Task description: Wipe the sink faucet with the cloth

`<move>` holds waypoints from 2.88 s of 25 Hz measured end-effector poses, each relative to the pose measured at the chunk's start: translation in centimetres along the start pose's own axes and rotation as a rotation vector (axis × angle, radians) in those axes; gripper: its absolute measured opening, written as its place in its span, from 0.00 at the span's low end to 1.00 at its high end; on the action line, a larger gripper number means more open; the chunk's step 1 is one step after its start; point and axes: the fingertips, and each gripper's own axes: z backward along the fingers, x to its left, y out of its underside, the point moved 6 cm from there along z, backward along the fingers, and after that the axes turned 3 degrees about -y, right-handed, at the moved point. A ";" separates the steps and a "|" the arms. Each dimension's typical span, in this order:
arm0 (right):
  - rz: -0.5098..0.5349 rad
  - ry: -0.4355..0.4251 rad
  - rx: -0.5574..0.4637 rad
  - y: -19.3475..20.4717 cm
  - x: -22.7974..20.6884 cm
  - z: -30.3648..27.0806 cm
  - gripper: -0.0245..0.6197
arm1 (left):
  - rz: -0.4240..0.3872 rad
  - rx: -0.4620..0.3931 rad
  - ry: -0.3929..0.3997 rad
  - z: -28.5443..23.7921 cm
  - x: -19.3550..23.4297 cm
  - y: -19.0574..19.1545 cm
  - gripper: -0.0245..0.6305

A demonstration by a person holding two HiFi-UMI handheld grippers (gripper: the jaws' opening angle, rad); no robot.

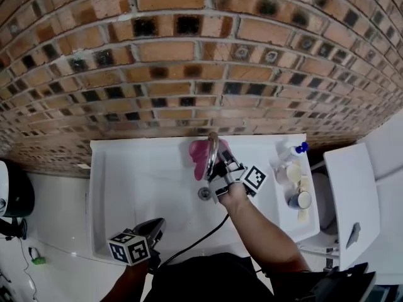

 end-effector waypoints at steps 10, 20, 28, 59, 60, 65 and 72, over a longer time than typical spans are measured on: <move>-0.030 -0.196 0.082 -0.1 2.9 0.2 0.11 | -0.005 -0.025 -0.035 2.0 -1.7 2.0 0.04; -0.020 -0.402 0.231 0.6 4.2 1.3 0.11 | 0.018 -0.033 -0.087 3.7 -2.9 4.4 0.04; -0.020 -0.424 0.301 2.2 4.4 3.3 0.11 | -0.002 -0.031 -0.078 3.9 -4.0 5.3 0.04; 0.771 0.223 0.417 -8.3 9.4 1.5 0.11 | -0.076 -0.007 0.016 -1.4 -4.7 0.0 0.04; 0.780 0.250 0.461 -8.4 8.5 0.5 0.11 | -0.068 -0.012 0.012 -1.6 -4.7 -0.1 0.04; 0.758 0.283 0.664 -6.7 4.5 -4.3 0.11 | -0.012 -0.041 -0.021 -1.8 -4.2 -0.2 0.04; 0.604 0.287 0.796 -4.4 2.0 -8.5 0.11 | 0.049 -0.061 -0.053 -1.6 -3.5 0.1 0.04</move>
